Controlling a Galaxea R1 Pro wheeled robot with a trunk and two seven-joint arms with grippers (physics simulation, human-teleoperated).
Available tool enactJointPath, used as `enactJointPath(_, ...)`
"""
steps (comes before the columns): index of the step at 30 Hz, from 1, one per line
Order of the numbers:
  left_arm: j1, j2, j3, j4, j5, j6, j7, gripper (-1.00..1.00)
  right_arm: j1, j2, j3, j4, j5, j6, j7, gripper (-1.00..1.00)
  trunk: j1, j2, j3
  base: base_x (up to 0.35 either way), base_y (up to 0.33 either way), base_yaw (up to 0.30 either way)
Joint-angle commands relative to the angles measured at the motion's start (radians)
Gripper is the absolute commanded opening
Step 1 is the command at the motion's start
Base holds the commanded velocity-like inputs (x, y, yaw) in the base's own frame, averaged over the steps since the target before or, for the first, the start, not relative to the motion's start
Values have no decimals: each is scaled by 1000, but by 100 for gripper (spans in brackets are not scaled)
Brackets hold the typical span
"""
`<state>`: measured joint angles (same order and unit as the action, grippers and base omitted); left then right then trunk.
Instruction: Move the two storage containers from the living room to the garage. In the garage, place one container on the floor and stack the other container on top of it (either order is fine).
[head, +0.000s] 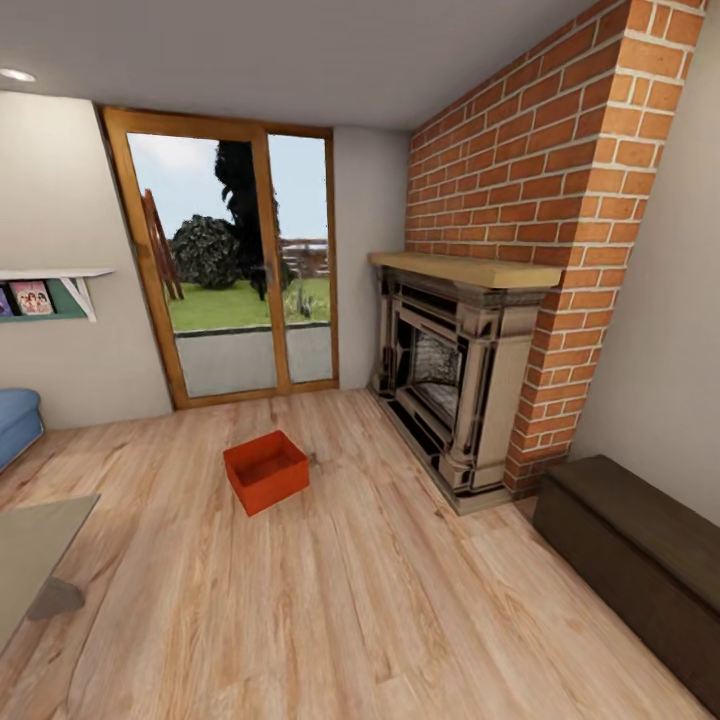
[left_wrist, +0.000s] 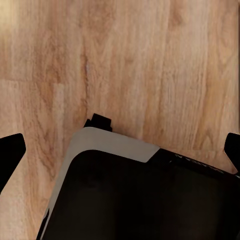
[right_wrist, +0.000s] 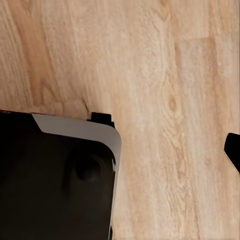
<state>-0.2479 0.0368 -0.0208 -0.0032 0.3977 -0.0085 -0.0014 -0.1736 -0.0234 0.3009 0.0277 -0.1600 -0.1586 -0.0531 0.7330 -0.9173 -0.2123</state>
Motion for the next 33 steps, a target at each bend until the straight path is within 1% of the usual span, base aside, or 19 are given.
enactJointPath(1,-1,0,-3,0,6,-1,0,100,-1,-1,8,3,-12,-4,-1,100,1,-1,-1,321,0,0)
enactJointPath(12,-1,0,-3,0,5,4,0,100,-1,4,13,3,1,-9,1,100,1,-1,-1,321,0,0)
enactJointPath(20,-1,0,-2,0,5,0,0,100,-1,4,11,3,-1,-9,1,100,1,-1,-1,321,0,6)
enactJointPath(33,-1,0,-2,0,6,-1,0,100,-1,3,10,3,-9,-9,1,100,1,-1,-1,321,0,135)
